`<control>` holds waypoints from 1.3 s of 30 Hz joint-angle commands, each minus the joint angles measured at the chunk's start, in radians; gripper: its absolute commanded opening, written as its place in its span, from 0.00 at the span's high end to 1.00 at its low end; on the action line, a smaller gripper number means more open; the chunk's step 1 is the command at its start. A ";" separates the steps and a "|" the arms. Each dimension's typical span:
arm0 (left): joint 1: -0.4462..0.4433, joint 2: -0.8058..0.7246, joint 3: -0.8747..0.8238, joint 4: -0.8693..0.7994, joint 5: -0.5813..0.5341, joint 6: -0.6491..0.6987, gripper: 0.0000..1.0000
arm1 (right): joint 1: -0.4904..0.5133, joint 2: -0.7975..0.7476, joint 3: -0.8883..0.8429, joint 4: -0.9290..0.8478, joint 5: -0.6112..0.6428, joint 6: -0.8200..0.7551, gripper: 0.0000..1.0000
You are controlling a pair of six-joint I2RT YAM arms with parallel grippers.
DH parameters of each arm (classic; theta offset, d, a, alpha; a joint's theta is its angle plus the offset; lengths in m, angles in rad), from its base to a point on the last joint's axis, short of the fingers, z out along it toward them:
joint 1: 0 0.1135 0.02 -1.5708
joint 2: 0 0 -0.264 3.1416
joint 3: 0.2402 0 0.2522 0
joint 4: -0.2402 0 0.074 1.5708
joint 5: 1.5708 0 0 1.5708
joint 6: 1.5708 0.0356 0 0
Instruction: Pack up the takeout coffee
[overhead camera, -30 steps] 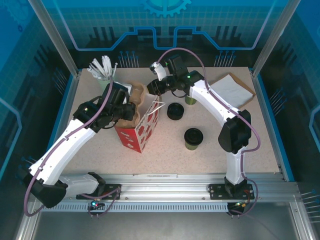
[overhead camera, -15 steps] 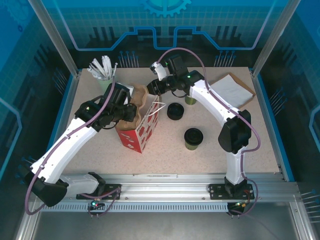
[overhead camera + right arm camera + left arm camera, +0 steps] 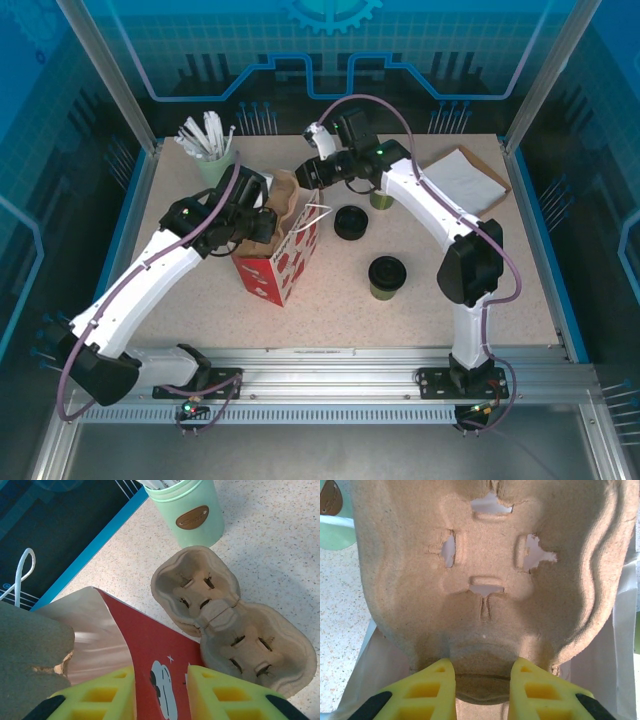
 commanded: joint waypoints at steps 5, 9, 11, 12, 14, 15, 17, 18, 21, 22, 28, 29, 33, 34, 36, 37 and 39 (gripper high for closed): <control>0.011 0.025 0.010 -0.061 0.027 0.027 0.77 | -0.035 -0.064 0.024 -0.019 0.000 0.006 0.65; 0.014 0.034 0.009 -0.063 0.031 0.029 0.77 | -0.041 -0.067 0.024 -0.023 -0.002 0.006 0.64; 0.014 0.038 0.009 -0.063 0.032 0.029 0.77 | -0.042 -0.066 0.027 -0.025 -0.003 0.005 0.64; 0.017 0.039 0.009 -0.064 0.032 0.030 0.77 | -0.042 -0.064 0.030 -0.027 -0.003 0.006 0.64; 0.019 0.042 0.010 -0.065 0.036 0.030 0.77 | -0.041 -0.057 0.035 -0.031 -0.008 0.007 0.64; 0.020 0.042 0.012 -0.065 0.037 0.031 0.77 | -0.043 -0.054 0.037 -0.031 -0.009 0.007 0.65; 0.020 0.047 0.012 -0.066 0.042 0.032 0.77 | -0.041 -0.050 0.038 -0.032 -0.012 0.006 0.65; 0.023 0.050 0.012 -0.068 0.042 0.034 0.77 | -0.041 -0.048 0.041 -0.032 -0.013 0.007 0.65; 0.023 0.054 0.010 -0.070 0.045 0.035 0.77 | -0.041 -0.052 0.041 -0.034 -0.011 0.004 0.65; 0.024 0.053 0.007 -0.071 0.045 0.037 0.77 | -0.041 -0.056 0.041 -0.034 -0.009 0.004 0.65; 0.025 0.060 0.002 -0.075 0.060 0.041 0.77 | -0.041 -0.071 0.033 -0.048 -0.008 -0.010 0.65; 0.024 0.059 0.000 -0.074 0.063 0.040 0.77 | -0.041 -0.075 0.026 -0.049 -0.006 -0.013 0.65; 0.025 0.049 -0.002 -0.078 0.064 0.036 0.77 | -0.040 -0.098 -0.003 -0.052 -0.024 -0.042 0.63; 0.023 0.046 -0.001 -0.078 0.062 0.036 0.77 | -0.042 -0.103 -0.009 -0.054 -0.031 -0.048 0.62; 0.024 0.041 0.003 -0.080 0.060 0.035 0.77 | -0.041 -0.117 -0.029 -0.051 -0.049 -0.058 0.60; 0.025 0.041 0.005 -0.080 0.058 0.036 0.77 | -0.041 -0.122 -0.034 -0.051 -0.060 -0.062 0.59; 0.024 0.038 0.006 -0.080 0.056 0.036 0.77 | -0.041 -0.127 -0.044 -0.058 -0.077 -0.071 0.57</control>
